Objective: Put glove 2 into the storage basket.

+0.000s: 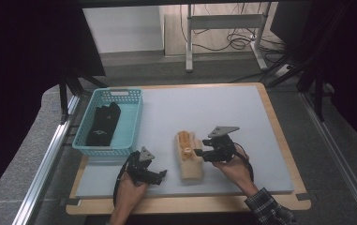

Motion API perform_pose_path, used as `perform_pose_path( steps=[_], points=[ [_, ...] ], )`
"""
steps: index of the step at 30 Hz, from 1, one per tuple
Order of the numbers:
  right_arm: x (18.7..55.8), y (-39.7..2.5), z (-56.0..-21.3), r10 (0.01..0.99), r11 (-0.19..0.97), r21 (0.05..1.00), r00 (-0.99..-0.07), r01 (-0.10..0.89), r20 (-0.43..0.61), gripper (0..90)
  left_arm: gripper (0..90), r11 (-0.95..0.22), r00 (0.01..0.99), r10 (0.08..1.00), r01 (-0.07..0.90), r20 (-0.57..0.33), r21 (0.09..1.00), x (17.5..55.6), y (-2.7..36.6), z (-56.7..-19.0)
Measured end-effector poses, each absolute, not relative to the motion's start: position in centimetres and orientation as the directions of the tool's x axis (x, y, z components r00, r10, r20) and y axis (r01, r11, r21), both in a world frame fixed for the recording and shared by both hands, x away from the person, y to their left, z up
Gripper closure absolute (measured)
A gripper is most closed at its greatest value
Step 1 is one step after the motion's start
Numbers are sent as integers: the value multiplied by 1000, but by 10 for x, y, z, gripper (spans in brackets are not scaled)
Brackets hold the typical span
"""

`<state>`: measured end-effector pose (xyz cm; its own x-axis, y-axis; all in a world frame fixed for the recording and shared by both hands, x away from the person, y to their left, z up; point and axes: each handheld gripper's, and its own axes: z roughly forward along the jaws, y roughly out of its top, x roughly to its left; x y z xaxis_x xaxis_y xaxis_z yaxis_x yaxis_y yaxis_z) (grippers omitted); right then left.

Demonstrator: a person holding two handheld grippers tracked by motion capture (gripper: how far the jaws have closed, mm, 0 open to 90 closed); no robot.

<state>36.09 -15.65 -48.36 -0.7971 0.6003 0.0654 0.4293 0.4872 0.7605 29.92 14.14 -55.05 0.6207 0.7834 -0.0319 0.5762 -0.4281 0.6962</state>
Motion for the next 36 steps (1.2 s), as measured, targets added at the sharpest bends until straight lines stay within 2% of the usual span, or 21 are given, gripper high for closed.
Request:
perform_pose_path(
  steps=[6,11,23,36],
  points=[
    [358,-179,-496,597,508,735,-799,449,76,755,6,-426,619,784,578,-34,696,299,141,-551],
    [348,-182,-509,568,532,718,-818,449,91,846,6,-426,619,784,578,-35,696,299,141,-551],
    [333,-162,-529,514,573,696,-851,433,107,855,23,-393,587,809,597,-47,699,297,144,-550],
    [330,-124,-533,462,586,711,-881,388,101,837,14,-355,532,846,621,-43,699,284,178,-552]
  ],
)
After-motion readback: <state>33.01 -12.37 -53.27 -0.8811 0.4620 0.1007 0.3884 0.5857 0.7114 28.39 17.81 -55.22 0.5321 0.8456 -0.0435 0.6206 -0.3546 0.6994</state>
